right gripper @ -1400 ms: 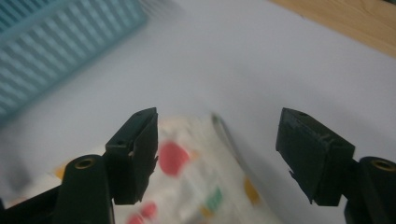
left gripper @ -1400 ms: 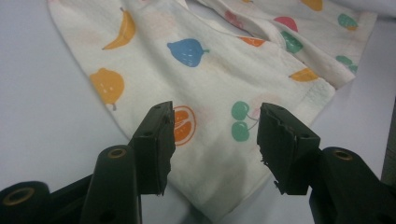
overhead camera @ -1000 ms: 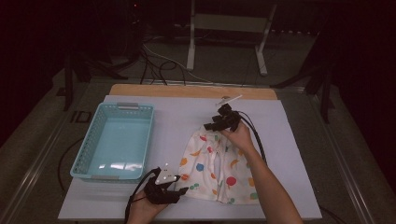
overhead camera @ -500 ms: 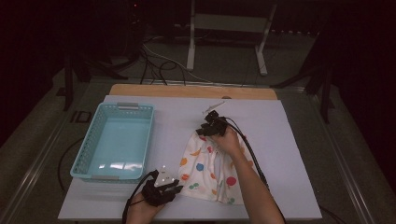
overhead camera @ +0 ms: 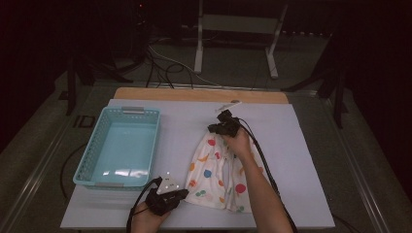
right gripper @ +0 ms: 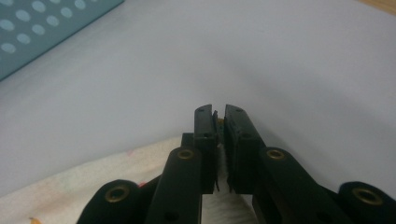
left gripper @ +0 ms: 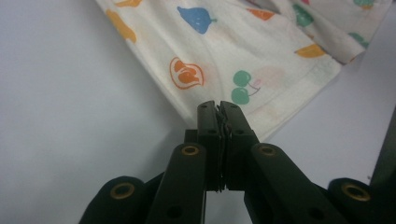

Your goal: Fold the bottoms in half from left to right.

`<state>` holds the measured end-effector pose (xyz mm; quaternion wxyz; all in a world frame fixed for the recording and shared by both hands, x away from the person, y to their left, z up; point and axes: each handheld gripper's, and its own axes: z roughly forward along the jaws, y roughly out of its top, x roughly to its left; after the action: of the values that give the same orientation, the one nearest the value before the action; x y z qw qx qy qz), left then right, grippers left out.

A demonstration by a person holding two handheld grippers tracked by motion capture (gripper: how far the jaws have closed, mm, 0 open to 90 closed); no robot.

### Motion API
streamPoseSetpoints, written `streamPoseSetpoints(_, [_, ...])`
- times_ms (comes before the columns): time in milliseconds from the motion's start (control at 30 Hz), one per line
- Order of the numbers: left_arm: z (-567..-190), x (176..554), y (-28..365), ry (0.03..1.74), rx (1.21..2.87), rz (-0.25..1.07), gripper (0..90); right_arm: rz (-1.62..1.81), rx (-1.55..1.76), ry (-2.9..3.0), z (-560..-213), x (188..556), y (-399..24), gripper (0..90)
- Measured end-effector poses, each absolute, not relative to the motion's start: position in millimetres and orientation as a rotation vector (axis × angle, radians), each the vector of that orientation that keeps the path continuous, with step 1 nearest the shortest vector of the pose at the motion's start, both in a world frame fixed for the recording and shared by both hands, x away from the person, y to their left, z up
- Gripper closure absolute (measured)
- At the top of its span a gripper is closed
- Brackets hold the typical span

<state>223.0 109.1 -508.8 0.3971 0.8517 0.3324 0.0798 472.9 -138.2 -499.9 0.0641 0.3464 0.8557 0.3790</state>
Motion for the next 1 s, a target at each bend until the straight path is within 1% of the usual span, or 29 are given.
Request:
streamPoseSetpoints(233, [-499.1,220.4,112.9,0.832,2.103,0.206,89.0,1.189,1.031,2.567,-496.4,472.3,-138.0,84.0])
streamPoseSetpoints(467, [-491.4,218.7,105.3,0.811,2.086,0.200,89.0,1.221,1.011,2.568,-484.7,471.2,-149.2,83.9])
streamPoseSetpoints(667, [-483.9,217.1,84.6,0.755,2.079,0.174,89.0,1.253,1.013,2.570,-476.0,468.5,-163.1,83.9])
streamPoseSetpoints(1000, [-472.9,218.5,37.0,0.644,2.078,0.121,89.0,1.237,1.003,2.592,-470.4,461.7,-183.9,84.0])
